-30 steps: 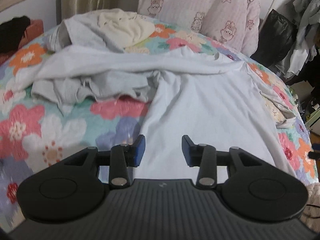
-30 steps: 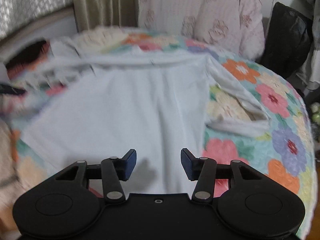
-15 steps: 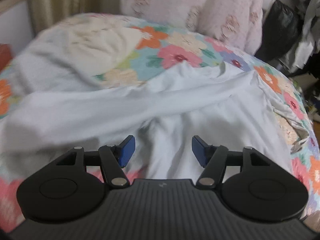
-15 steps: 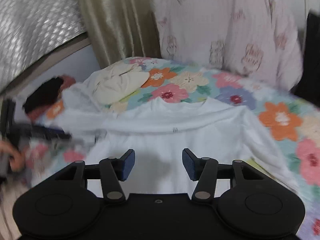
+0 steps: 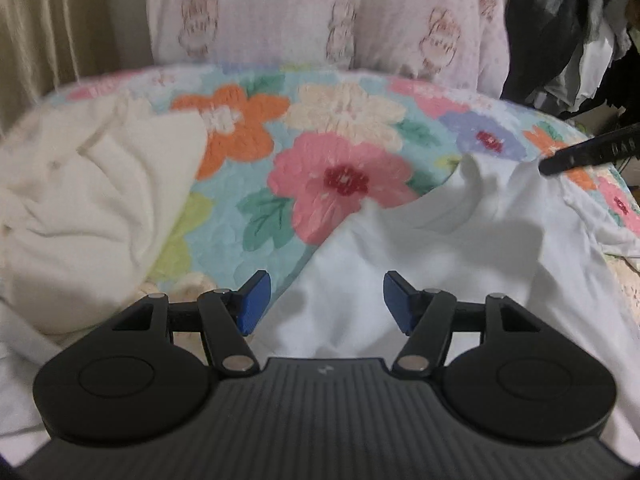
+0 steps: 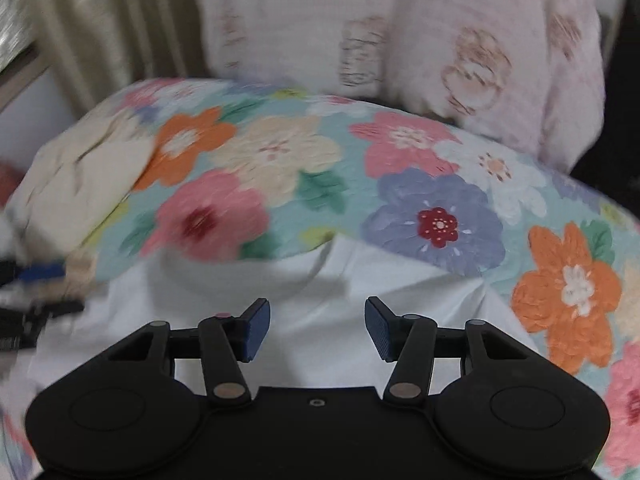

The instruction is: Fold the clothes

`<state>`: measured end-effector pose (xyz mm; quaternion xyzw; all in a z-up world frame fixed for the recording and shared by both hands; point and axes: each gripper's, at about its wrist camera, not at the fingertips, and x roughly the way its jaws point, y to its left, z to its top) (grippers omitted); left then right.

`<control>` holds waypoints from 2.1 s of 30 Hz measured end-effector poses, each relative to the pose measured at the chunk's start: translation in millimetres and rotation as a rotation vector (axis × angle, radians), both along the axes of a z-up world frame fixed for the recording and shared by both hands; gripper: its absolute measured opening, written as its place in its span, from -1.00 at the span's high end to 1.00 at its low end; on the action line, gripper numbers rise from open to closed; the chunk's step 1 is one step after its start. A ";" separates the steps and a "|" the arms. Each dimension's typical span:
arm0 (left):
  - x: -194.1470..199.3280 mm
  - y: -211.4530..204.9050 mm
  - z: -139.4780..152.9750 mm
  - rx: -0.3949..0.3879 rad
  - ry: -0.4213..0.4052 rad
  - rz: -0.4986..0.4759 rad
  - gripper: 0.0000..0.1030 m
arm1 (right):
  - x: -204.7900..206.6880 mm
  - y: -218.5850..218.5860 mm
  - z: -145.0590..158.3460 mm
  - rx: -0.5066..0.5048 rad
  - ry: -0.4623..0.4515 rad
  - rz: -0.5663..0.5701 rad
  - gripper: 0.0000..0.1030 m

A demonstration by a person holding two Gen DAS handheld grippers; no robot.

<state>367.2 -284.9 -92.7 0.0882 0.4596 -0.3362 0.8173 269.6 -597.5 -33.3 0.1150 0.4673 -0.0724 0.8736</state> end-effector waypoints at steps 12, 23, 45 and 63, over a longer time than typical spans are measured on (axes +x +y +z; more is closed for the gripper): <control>19.8 -36.1 -47.0 0.124 -0.023 -0.156 0.05 | 47.6 -12.0 -85.4 -0.084 0.028 -0.103 -0.12; 53.1 -56.2 27.0 0.043 -0.459 0.009 0.90 | 50.4 -5.4 -16.3 -0.297 -0.334 0.008 0.88; -204.3 -59.4 26.2 -0.110 -0.213 -0.162 0.13 | -292.6 -30.5 -32.4 -0.220 -0.144 -0.263 -0.22; -325.7 -220.8 -10.8 -0.013 -0.201 -0.381 -0.06 | -319.8 -80.7 -82.1 -0.086 -0.007 -0.427 0.69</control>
